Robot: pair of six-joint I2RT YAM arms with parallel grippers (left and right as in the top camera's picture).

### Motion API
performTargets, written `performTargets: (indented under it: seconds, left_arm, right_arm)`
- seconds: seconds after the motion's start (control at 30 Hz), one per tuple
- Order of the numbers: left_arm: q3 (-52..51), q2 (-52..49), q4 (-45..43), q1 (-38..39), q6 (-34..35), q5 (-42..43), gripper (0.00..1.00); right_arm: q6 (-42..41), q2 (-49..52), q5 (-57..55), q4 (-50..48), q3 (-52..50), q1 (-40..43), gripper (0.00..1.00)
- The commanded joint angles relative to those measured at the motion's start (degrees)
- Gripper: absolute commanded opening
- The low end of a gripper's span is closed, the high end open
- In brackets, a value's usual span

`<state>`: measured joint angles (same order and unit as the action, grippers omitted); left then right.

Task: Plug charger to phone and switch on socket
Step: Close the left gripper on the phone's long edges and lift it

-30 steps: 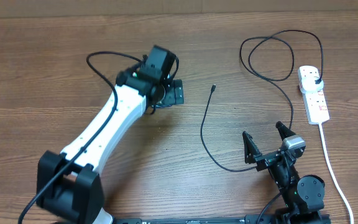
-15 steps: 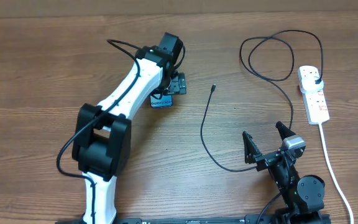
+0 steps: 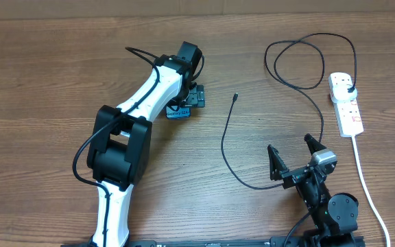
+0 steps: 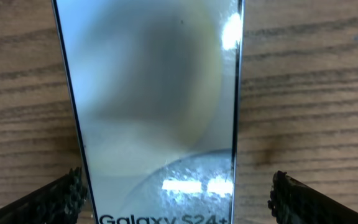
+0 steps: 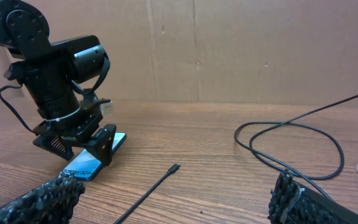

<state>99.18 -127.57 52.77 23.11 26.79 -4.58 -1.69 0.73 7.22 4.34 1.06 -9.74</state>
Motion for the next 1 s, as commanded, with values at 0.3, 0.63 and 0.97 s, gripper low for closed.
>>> performTargets:
  seconds: [0.3, 0.63, 0.97]
  left_arm:
    - [1.53, -3.41, -2.45, -1.07, -1.95, -1.42, 1.0]
    - [1.46, -5.77, -2.25, -1.25, -1.38, -0.94, 0.97]
    - [1.38, -6.29, -2.03, -1.4, -0.81, -0.92, 0.88]
  right_arm:
    - [-0.15, -0.57, -0.13, -0.22, -0.59, 0.11, 1.0]
    - [-0.15, -0.57, -0.11, -0.22, -0.59, 0.11, 1.0]
    - [-0.15, -0.57, -0.11, -0.22, -0.59, 0.11, 1.0]
